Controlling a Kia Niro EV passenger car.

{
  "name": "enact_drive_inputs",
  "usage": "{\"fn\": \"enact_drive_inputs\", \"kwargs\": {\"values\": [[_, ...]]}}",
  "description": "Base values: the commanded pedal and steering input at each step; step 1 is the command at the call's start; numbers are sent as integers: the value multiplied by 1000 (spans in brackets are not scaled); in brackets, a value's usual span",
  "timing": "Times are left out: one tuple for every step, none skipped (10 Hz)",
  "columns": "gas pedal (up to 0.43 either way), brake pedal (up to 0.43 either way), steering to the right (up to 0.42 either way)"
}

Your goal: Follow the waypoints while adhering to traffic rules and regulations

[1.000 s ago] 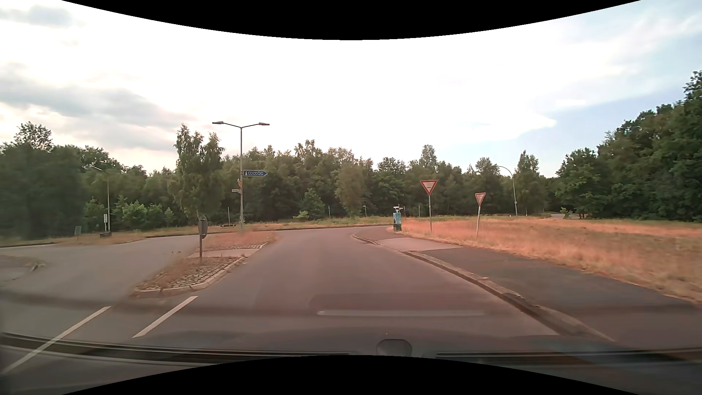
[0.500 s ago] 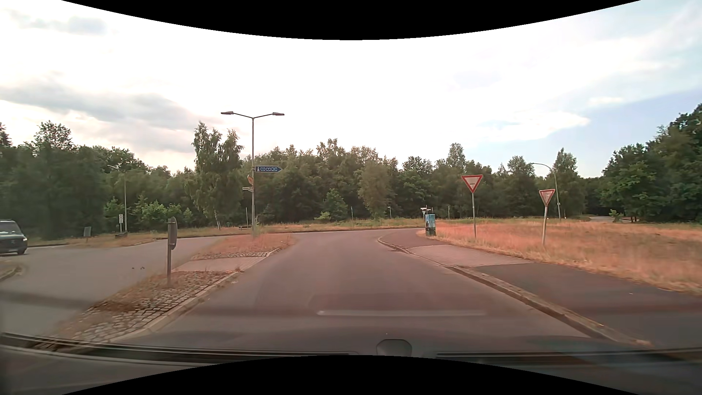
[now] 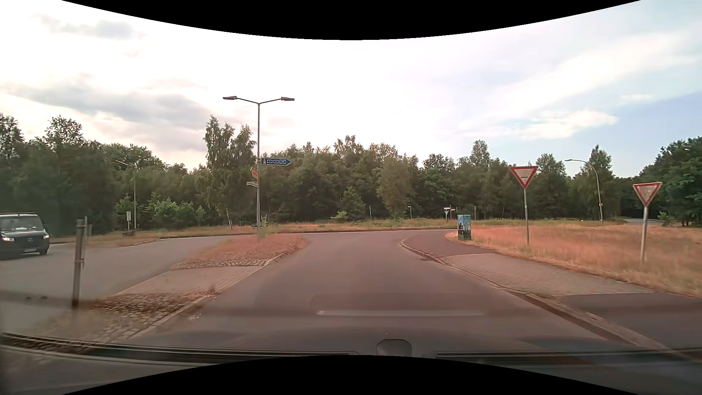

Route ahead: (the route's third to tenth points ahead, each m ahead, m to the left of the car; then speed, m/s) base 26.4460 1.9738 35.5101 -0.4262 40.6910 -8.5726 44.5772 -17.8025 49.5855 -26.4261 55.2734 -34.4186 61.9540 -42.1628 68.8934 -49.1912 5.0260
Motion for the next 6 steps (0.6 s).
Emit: {"fn": "enact_drive_inputs", "kwargs": {"values": [[39, 0, -75], [39, 0, -75], [39, 0, -69], [39, 0, -56], [39, 0, -47], [39, 0, -39]]}}
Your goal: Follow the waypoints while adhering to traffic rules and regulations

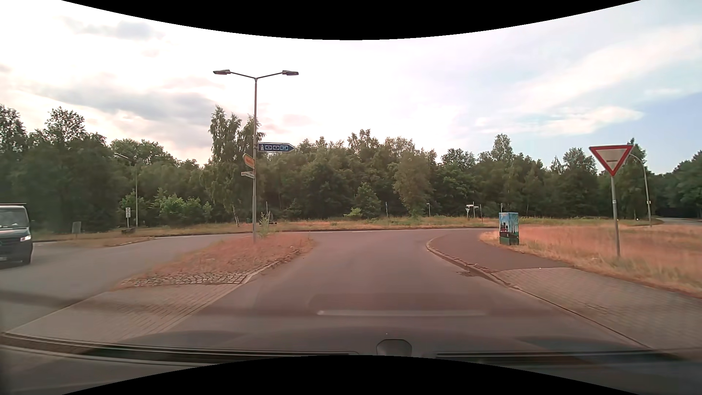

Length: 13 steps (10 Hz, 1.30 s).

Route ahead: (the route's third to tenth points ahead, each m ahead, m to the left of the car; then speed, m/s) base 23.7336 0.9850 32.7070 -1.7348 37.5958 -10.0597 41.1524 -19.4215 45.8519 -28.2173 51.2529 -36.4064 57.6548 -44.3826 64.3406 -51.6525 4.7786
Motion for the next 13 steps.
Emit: {"fn": "enact_drive_inputs", "kwargs": {"values": [[39, 0, -35], [39, 0, -35], [39, 0, -34], [39, 0, -33], [39, 0, -26], [8, 0, -18], [0, 0, -8], [0, 0, 0], [0, 0, 7], [0, 0, 13], [0, 0, 12], [0, 0, 9], [0, 0, 8]]}}
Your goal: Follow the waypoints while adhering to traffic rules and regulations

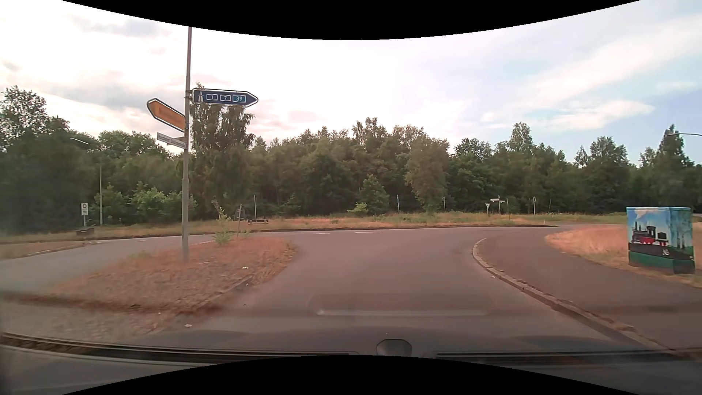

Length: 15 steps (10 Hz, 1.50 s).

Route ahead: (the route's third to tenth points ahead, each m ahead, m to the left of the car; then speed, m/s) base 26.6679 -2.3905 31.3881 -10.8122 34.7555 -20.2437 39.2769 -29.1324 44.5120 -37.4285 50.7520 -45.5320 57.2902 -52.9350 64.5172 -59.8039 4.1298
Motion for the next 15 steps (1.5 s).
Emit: {"fn": "enact_drive_inputs", "kwargs": {"values": [[0, 0, 8], [0, 0, 10], [0, 0, 10], [0, 0, 10], [47, 0, 10], [98, 0, 10], [138, 0, 14], [138, 0, 19], [138, 0, 27], [157, 0, 29], [189, 0, 28], [228, 0, 28], [228, 0, 28], [228, 0, 28], [228, 0, 29]]}}
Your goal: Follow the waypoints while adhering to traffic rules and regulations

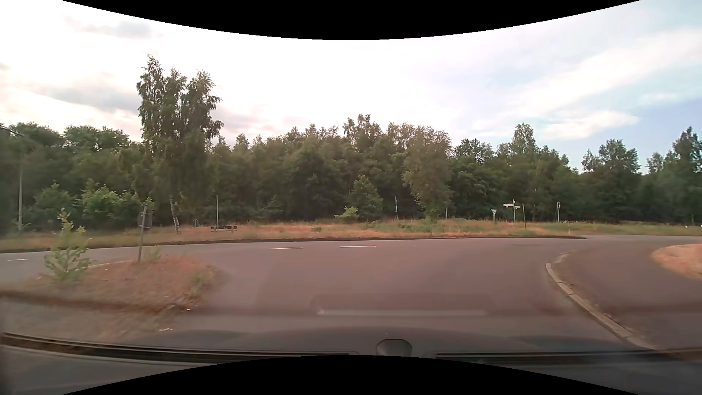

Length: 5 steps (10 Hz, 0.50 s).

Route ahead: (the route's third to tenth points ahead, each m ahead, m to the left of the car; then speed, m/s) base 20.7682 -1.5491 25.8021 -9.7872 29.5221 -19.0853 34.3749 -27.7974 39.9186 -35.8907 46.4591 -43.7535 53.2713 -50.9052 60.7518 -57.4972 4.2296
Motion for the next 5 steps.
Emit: {"fn": "enact_drive_inputs", "kwargs": {"values": [[228, 0, 34], [240, 0, 44], [240, 0, 54], [240, 0, 63], [240, 0, 75]]}}
